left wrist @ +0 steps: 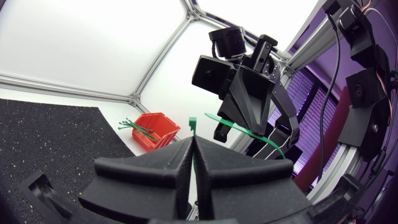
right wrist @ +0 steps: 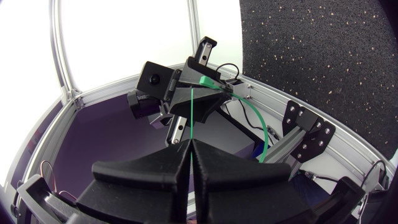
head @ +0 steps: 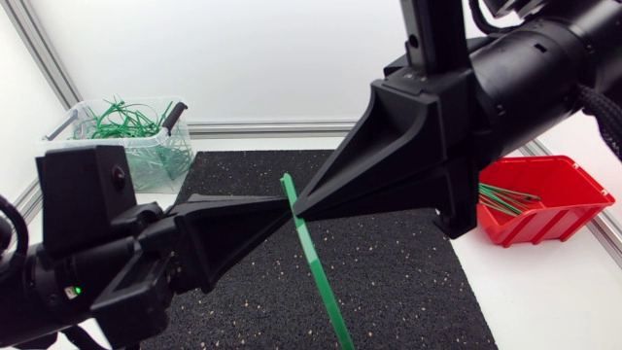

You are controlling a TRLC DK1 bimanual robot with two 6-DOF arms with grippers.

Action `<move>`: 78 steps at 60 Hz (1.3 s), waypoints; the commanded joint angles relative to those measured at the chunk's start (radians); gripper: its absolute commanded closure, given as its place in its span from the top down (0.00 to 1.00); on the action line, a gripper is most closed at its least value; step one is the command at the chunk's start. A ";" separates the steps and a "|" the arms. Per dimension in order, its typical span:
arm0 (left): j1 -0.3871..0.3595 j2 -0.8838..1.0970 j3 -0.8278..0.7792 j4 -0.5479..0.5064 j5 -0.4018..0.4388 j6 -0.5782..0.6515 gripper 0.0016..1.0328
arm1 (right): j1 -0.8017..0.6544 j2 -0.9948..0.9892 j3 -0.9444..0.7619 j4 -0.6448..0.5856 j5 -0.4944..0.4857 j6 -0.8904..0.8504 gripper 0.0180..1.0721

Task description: Take a green cable tie from the red box, thread the tail through the head to close it, then place it in the transparent bin on the left.

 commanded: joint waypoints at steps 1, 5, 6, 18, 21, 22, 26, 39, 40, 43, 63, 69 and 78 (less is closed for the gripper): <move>-0.001 0.003 0.013 0.020 -0.005 0.014 0.03 | 0.006 0.013 -0.003 0.001 -0.005 0.026 0.05; 0.004 0.000 0.017 0.020 -0.005 0.014 0.03 | 0.008 0.020 -0.005 0.004 -0.005 0.026 0.05; 0.004 0.000 0.019 0.020 -0.007 0.014 0.03 | 0.006 0.022 -0.006 0.005 -0.005 0.026 0.05; 0.010 -0.006 0.025 0.017 -0.007 0.014 0.03 | 0.003 0.026 -0.014 0.010 -0.006 0.026 0.05; 0.016 -0.007 0.027 0.017 -0.007 0.013 0.03 | 0.000 0.028 -0.016 0.012 -0.006 0.026 0.05; 0.018 -0.009 0.027 0.017 -0.007 0.013 0.03 | 0.000 0.028 -0.016 0.012 -0.006 0.026 0.05; 0.018 -0.010 0.028 0.017 -0.007 0.014 0.03 | -0.001 0.029 -0.016 0.012 -0.006 0.026 0.05; 0.022 -0.021 0.031 0.014 -0.007 0.014 0.03 | -0.006 0.037 -0.020 0.015 -0.006 0.026 0.05; 0.022 -0.021 0.031 0.014 -0.007 0.014 0.03 | -0.004 0.036 -0.020 0.015 -0.006 0.026 0.05; 0.022 -0.023 0.031 0.012 -0.007 0.014 0.03 | -0.004 0.036 -0.020 0.015 -0.006 0.026 0.05; 0.015 -0.027 0.030 0.005 -0.007 0.013 0.03 | -0.009 0.037 -0.017 0.022 -0.006 0.026 0.05; 0.009 -0.027 0.030 0.005 -0.007 0.014 0.03 | -0.014 0.040 -0.019 0.022 -0.006 0.026 0.05; -0.017 -0.030 0.030 -0.001 -0.025 0.043 0.03 | -0.014 0.049 -0.020 0.022 -0.008 0.026 0.05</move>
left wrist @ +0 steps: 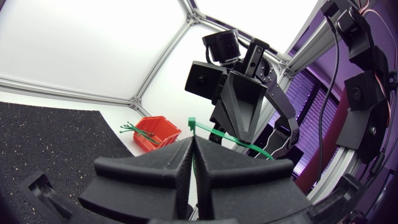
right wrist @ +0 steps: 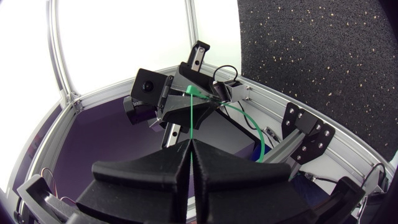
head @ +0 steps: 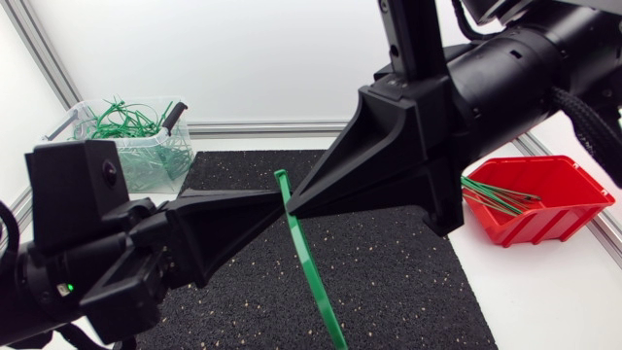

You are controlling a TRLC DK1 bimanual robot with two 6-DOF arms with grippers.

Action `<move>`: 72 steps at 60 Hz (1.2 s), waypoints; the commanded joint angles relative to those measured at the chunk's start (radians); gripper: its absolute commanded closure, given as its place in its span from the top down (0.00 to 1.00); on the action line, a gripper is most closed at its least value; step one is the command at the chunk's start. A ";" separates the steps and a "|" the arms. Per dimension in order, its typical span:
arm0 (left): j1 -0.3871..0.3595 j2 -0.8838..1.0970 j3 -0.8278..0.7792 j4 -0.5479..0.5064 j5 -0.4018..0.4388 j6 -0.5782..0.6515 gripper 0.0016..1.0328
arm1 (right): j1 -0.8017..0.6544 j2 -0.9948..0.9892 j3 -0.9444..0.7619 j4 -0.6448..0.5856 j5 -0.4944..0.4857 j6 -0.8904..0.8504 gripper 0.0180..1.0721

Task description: Take a green cable tie from the red box, thread the tail through the head to close it, then place it in the transparent bin on the left.

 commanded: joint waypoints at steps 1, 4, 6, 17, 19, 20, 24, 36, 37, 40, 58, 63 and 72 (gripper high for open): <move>-0.032 -0.016 0.026 0.003 -0.025 0.044 0.03 | -0.009 0.022 -0.018 0.007 -0.008 0.026 0.05; -0.057 -0.015 0.024 0.003 -0.050 0.067 0.03 | -0.007 0.025 -0.013 0.007 -0.008 0.028 0.05; -0.062 -0.013 0.024 0.003 -0.054 0.073 0.03 | -0.007 0.026 -0.011 0.007 -0.010 0.028 0.05; -0.100 0.013 0.030 0.029 -0.103 0.135 0.03 | -0.007 0.043 0.001 0.005 -0.010 0.029 0.05; -0.101 0.013 0.030 0.031 -0.106 0.145 0.03 | -0.009 0.045 -0.001 0.004 -0.010 0.029 0.05; -0.105 0.013 0.030 0.031 -0.113 0.153 0.03 | -0.010 0.045 -0.001 0.004 -0.010 0.029 0.05; -0.109 0.011 0.032 0.032 -0.125 0.174 0.03 | -0.015 0.046 -0.001 0.004 -0.010 0.029 0.05; -0.121 0.004 0.032 0.049 -0.174 0.237 0.03 | -0.050 0.040 -0.010 0.001 -0.010 0.029 0.05; -0.120 0.001 0.030 0.049 -0.174 0.237 0.03 | -0.053 0.038 -0.010 0.001 -0.010 0.029 0.05; -0.121 -0.002 0.024 0.051 -0.175 0.236 0.03 | -0.059 0.035 -0.010 0.001 -0.010 0.029 0.05; -0.163 -0.007 0.030 0.040 -0.192 0.248 0.03 | -0.055 0.049 0.001 -0.001 -0.010 0.031 0.05; -0.167 -0.012 0.032 0.037 -0.198 0.250 0.03 | -0.061 0.051 0.004 -0.003 -0.010 0.031 0.05; -0.200 -0.016 0.035 0.032 -0.217 0.257 0.03 | -0.055 0.074 0.010 -0.007 -0.010 0.031 0.05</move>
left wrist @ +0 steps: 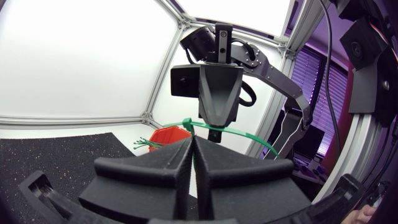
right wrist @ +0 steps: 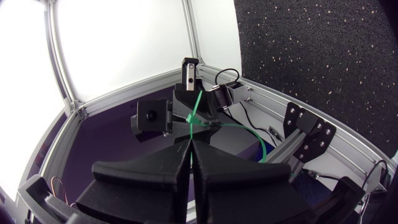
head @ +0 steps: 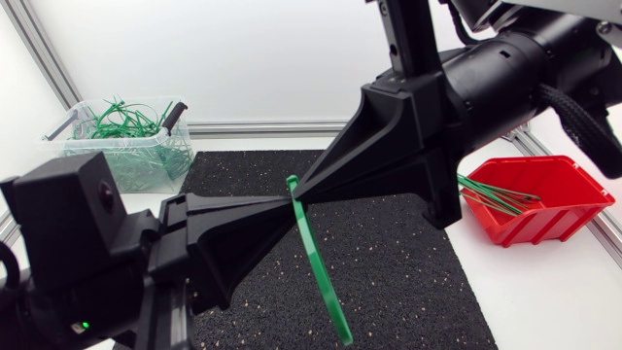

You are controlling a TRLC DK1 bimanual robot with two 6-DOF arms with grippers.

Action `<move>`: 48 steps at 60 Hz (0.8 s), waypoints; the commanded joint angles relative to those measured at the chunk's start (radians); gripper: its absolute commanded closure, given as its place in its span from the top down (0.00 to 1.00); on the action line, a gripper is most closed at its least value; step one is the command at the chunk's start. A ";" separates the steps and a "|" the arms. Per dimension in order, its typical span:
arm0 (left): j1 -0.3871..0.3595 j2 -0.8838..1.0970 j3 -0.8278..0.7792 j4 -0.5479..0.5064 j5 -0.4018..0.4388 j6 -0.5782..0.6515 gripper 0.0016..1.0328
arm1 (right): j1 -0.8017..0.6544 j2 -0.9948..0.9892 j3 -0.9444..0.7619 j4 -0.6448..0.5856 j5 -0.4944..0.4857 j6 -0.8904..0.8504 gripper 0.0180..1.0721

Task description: Take a green cable tie from the red box, thread the tail through the head to close it, then place it in the transparent bin on the left.

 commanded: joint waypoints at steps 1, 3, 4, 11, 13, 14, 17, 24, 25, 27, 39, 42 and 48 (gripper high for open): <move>-0.029 -0.022 0.035 0.021 0.014 0.028 0.03 | -0.004 0.046 0.010 0.001 0.025 0.032 0.05; -0.032 -0.027 0.036 0.018 0.014 0.026 0.03 | -0.004 0.050 0.011 -0.002 0.025 0.032 0.05; -0.032 -0.027 0.036 0.018 0.014 0.028 0.03 | -0.004 0.053 0.011 -0.002 0.025 0.032 0.05; -0.038 -0.030 0.033 0.018 -0.001 0.049 0.03 | -0.004 0.072 0.011 -0.013 0.028 0.032 0.05; -0.036 -0.030 0.032 0.021 -0.009 0.061 0.03 | -0.006 0.075 0.011 -0.014 0.028 0.032 0.05; -0.032 -0.031 0.032 0.023 -0.009 0.061 0.03 | -0.006 0.076 0.011 -0.014 0.029 0.032 0.05; -0.026 -0.034 0.030 0.024 -0.009 0.061 0.03 | -0.007 0.076 0.011 -0.018 0.029 0.032 0.05; -0.021 -0.037 0.024 0.031 -0.015 0.081 0.03 | -0.009 0.072 0.013 -0.025 0.031 0.032 0.05; -0.020 -0.039 0.024 0.031 -0.015 0.081 0.03 | -0.009 0.072 0.013 -0.027 0.031 0.034 0.05; -0.013 -0.039 0.024 0.032 -0.015 0.081 0.03 | -0.012 0.073 0.013 -0.028 0.031 0.032 0.05; -0.020 -0.050 0.027 0.027 -0.015 0.077 0.03 | -0.040 0.078 0.011 -0.033 0.031 0.035 0.05; -0.021 -0.051 0.027 0.026 -0.017 0.077 0.03 | -0.044 0.081 0.013 -0.038 0.031 0.035 0.05; -0.024 -0.053 0.032 0.024 -0.018 0.075 0.03 | -0.049 0.085 0.016 -0.042 0.032 0.035 0.05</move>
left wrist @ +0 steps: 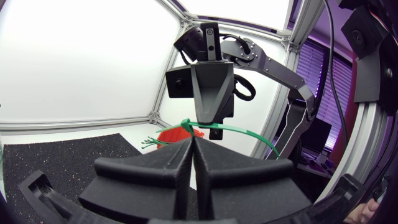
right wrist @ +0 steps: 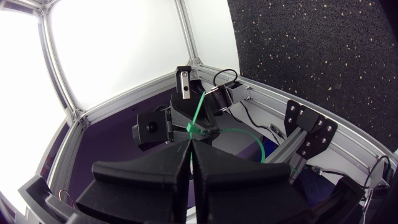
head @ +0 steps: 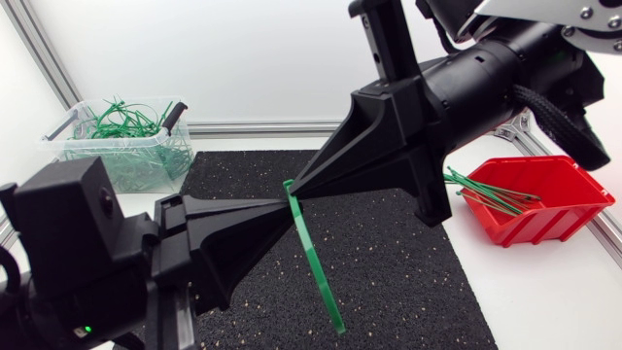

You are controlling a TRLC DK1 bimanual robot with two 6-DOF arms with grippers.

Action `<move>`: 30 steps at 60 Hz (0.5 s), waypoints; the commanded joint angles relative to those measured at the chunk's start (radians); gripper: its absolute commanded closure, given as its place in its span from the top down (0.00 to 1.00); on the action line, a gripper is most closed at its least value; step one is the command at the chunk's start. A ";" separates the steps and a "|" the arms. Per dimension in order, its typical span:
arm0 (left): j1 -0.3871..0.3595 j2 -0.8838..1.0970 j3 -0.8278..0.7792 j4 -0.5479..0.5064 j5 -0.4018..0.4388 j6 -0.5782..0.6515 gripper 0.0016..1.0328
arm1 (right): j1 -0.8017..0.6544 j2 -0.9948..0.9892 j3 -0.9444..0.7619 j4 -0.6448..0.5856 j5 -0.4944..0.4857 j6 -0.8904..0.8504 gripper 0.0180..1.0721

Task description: Take a green cable tie from the red box, thread the tail through the head to close it, then place it in the transparent bin on the left.

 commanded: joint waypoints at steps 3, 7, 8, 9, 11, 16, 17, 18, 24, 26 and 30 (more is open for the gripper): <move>-0.020 -0.042 0.034 0.051 0.022 0.020 0.03 | -0.025 0.042 0.005 -0.015 0.046 0.032 0.05; -0.026 -0.045 0.035 0.050 0.016 0.021 0.03 | -0.025 0.058 0.006 -0.022 0.051 0.032 0.05; -0.026 -0.045 0.035 0.048 0.016 0.020 0.03 | -0.025 0.059 0.006 -0.022 0.051 0.032 0.05; -0.026 -0.047 0.037 0.045 0.016 0.021 0.03 | -0.025 0.059 0.006 -0.023 0.051 0.032 0.05; -0.026 -0.047 0.037 0.045 0.016 0.020 0.03 | -0.025 0.059 0.006 -0.023 0.052 0.032 0.05; -0.017 -0.044 0.032 0.042 0.016 0.020 0.03 | -0.022 0.045 0.008 -0.026 0.054 0.031 0.05; -0.016 -0.044 0.032 0.042 0.016 0.020 0.03 | -0.022 0.044 0.009 -0.026 0.054 0.031 0.05; -0.014 -0.042 0.031 0.042 0.016 0.020 0.03 | -0.021 0.041 0.009 -0.028 0.054 0.031 0.05; -0.010 -0.039 0.031 0.034 0.023 0.018 0.03 | -0.021 0.025 0.009 -0.026 0.055 0.028 0.06; -0.005 -0.039 0.031 0.033 0.028 0.015 0.03 | -0.019 0.021 0.009 -0.026 0.055 0.024 0.06; 0.007 -0.037 0.031 0.025 0.040 0.003 0.03 | -0.011 0.009 0.009 -0.029 0.057 0.023 0.14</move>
